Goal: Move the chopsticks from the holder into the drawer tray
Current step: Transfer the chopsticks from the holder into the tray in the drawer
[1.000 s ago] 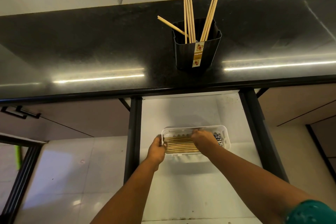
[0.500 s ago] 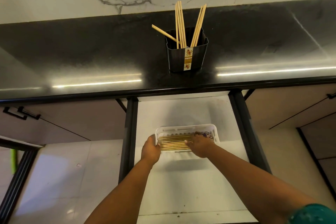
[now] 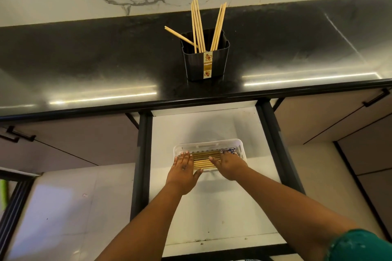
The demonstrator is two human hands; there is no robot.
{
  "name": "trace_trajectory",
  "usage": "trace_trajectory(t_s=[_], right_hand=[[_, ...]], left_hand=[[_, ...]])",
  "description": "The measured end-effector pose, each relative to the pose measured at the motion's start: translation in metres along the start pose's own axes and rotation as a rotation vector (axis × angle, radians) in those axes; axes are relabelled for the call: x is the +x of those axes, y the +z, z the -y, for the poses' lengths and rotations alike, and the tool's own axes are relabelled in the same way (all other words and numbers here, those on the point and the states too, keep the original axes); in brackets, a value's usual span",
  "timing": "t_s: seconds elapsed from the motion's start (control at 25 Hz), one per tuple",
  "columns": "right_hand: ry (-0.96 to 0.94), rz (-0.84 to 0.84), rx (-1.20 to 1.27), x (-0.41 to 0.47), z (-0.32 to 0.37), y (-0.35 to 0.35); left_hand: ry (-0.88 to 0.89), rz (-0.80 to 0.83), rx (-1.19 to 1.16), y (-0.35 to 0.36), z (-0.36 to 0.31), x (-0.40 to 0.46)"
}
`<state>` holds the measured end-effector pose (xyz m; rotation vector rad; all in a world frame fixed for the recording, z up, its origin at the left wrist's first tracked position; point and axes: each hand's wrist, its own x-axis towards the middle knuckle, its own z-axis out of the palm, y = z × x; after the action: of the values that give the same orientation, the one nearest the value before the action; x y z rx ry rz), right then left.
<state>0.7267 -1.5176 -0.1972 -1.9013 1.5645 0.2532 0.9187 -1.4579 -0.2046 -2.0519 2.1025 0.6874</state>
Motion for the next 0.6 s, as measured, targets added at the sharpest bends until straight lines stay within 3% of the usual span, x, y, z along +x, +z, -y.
trace_trajectory(t_s=[0.12,0.32,0.6], right_hand=[[-0.039,-0.159,0.09,-0.005,0.012,-0.03],[-0.321,-0.45,0.128,-0.01,0.065,-0.112],[-0.412,-0.724,0.388,0.005,0.131,-0.264]], left_hand=[[0.029,-0.058,-0.033,-0.021,0.003,0.005],[0.012,-0.229,-0.164,-0.107,-0.021,0.018],[0.153,-0.765,-0.386,-0.28,-0.06,0.046]])
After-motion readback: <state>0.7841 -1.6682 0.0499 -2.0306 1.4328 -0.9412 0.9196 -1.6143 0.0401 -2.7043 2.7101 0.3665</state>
